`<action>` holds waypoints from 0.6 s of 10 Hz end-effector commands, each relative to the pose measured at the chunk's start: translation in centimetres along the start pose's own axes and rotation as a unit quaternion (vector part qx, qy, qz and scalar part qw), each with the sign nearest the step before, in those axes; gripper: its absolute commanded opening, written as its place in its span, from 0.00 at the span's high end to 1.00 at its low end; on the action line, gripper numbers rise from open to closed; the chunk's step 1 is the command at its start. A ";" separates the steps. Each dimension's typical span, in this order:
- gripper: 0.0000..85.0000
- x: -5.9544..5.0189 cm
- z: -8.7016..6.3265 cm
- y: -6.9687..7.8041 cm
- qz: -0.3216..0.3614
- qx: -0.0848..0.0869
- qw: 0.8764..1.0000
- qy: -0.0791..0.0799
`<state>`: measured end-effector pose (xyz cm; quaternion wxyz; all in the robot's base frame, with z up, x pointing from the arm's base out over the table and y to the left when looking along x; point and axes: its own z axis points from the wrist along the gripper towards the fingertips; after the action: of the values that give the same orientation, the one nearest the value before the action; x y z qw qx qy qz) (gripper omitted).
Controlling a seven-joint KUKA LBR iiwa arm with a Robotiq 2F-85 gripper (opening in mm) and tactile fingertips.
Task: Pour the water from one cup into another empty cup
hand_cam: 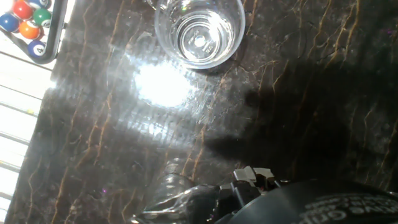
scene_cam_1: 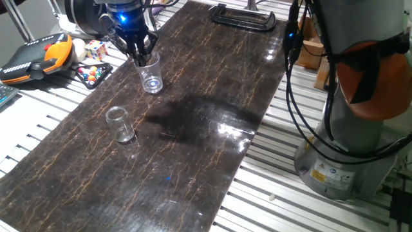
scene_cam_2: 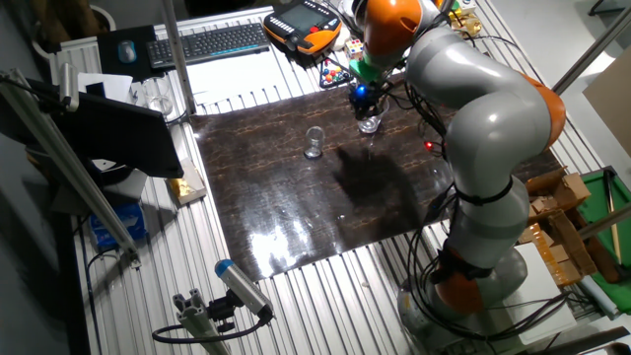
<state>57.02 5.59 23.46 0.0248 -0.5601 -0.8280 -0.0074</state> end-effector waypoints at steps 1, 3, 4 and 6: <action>0.99 0.0 0.0 -0.1 0.000 0.001 1.000 -0.004; 0.99 0.1 -0.2 -0.4 -0.002 0.003 1.000 -0.011; 0.99 0.2 -0.3 -0.5 -0.004 0.004 1.000 -0.013; 0.99 0.4 -0.3 -0.5 -0.008 0.005 1.000 -0.007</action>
<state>56.45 5.81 23.80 0.0214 -0.5536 -0.8325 0.0007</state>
